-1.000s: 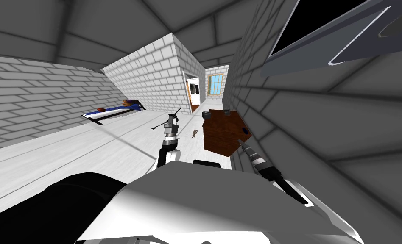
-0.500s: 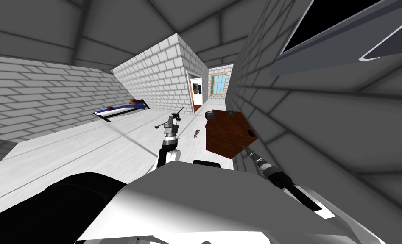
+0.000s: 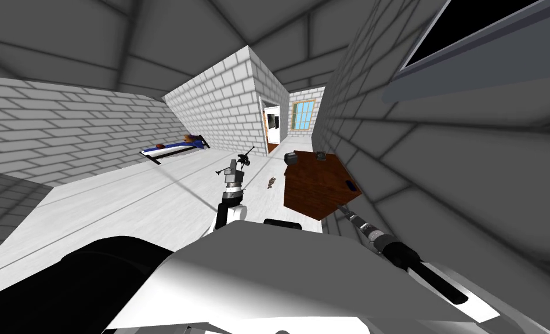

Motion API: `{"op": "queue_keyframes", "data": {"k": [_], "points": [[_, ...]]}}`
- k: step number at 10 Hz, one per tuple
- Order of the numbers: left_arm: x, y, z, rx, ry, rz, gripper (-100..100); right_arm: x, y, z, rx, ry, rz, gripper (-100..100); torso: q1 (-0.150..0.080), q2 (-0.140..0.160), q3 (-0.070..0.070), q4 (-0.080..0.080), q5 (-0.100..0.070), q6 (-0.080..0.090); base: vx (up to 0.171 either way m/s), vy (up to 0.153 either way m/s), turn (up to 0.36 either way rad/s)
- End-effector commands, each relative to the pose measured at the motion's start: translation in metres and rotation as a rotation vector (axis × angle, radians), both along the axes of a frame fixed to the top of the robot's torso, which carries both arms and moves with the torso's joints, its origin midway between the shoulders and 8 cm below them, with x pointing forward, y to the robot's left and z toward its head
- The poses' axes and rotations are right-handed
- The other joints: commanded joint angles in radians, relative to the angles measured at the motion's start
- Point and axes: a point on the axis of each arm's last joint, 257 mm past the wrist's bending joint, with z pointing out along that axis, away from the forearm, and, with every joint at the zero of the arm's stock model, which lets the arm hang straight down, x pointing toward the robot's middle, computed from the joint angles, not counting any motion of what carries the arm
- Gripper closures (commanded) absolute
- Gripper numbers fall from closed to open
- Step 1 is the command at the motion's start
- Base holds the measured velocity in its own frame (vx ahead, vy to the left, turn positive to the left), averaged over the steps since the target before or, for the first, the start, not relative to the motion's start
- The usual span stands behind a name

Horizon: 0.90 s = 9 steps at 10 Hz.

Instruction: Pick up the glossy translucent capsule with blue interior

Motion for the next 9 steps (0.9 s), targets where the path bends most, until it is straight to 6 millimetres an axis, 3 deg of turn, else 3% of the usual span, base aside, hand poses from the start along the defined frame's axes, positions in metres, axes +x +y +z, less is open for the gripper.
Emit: {"op": "queue_keyframes", "data": {"k": [1,2,3,4,7,8,9], "points": [[0.000,0.000,0.000,0.000,0.000,0.000,0,-0.015,-0.026,-0.013,-0.049,0.064,-0.013,-100,0.000,0.000,0.000,0.000,0.000,0.000,0.025,0.042,0.111],[0.000,0.000,0.000,0.000,0.000,0.000,0,-0.015,-0.027,-0.012,-0.059,0.067,-0.005,-100,0.000,0.000,0.000,0.000,0.000,0.000,0.026,0.030,0.052],[0.000,0.000,0.000,0.000,0.000,0.000,0,-0.029,-0.049,-0.021,-0.096,0.118,-0.022,-100,0.000,0.000,0.000,0.000,0.000,0.000,0.038,0.034,0.104],[0.000,0.000,0.000,0.000,0.000,0.000,0,-0.028,-0.051,-0.019,-0.109,0.121,-0.011,-100,0.000,-0.001,0.000,0.000,0.000,0.000,0.034,0.027,0.060],[0.000,0.000,0.000,0.000,0.000,0.000,0,-0.064,-0.118,-0.032,-0.237,0.259,-0.046,-100,0.001,-0.002,-0.001,0.000,0.000,0.000,0.063,0.051,0.154],[0.000,0.000,0.000,0.000,0.000,0.000,0,-0.062,-0.121,-0.028,-0.255,0.263,-0.032,-100,0.002,-0.004,-0.002,-0.001,0.000,0.000,0.073,0.041,0.050],[0.000,0.000,0.000,0.000,0.000,0.000,0,-0.072,-0.142,-0.028,-0.296,0.301,-0.044,-100,0.001,-0.003,-0.002,-0.001,0.000,0.000,0.065,0.029,0.084]]}}
